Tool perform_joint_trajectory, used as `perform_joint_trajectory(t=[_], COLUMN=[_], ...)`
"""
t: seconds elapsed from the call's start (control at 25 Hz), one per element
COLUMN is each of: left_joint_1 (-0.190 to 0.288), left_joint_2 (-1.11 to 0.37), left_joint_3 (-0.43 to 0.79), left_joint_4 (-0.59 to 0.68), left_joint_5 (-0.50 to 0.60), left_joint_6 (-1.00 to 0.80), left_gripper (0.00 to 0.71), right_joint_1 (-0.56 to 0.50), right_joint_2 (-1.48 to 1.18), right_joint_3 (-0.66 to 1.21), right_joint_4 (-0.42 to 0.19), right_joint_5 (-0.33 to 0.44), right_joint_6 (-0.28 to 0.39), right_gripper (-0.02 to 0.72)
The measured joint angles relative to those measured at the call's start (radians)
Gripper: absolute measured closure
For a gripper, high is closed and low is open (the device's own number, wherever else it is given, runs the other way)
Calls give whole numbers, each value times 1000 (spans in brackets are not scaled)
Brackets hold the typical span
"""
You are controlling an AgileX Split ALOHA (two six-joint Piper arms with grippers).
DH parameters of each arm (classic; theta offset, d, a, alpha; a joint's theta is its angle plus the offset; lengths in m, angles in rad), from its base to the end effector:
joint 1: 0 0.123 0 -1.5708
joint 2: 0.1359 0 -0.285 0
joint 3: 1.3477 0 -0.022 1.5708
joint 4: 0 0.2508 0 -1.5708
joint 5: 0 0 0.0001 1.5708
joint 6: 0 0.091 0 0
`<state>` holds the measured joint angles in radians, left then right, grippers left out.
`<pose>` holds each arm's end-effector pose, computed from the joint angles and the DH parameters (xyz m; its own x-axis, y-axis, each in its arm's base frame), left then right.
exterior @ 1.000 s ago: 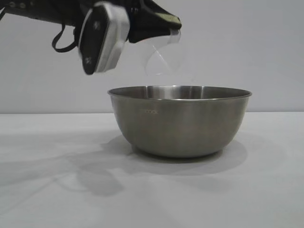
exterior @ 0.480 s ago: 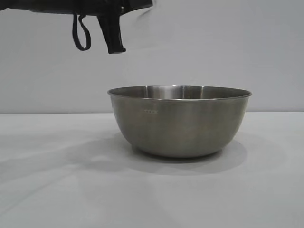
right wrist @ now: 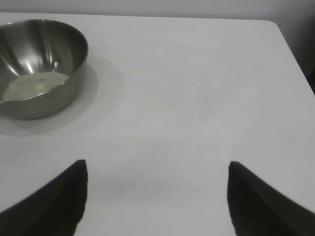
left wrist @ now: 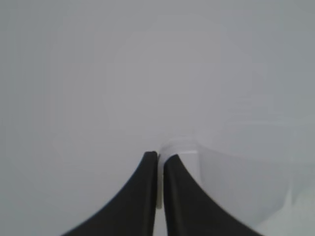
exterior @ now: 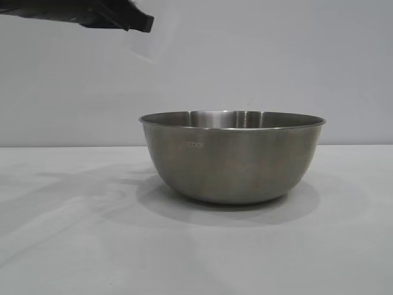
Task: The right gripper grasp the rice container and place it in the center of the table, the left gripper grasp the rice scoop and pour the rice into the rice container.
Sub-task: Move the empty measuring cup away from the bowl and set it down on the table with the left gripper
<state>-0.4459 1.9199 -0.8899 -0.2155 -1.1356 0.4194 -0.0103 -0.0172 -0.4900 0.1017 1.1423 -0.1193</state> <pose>0.3557 -0.1505 0.2013 0.2369 0.2364 -0.9423 0.1847 0.9413 0.2826 -0.0101 0.0085 0.2683 -0.5124 -0.0712 -0.8558 -0.1084 0.9940 -0.0179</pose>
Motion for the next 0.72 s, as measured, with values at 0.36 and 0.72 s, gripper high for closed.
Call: perform_joint_trajectory(t=[0.36,0.72], left_joint_1=[0,0], left_joint_2=[2,17], left_joint_3=[140,259], left_joint_4=[-193,-219], left_joint_5=[0,0], left_joint_6=[-60,-125], left_gripper=[710,710], right_joint_1=[0,0], right_joint_2=[0,0], right_joint_3=[0,0], right_joint_4=[0,0], right_joint_5=[0,0], right_joint_6=[0,0], right_gripper=[178,178])
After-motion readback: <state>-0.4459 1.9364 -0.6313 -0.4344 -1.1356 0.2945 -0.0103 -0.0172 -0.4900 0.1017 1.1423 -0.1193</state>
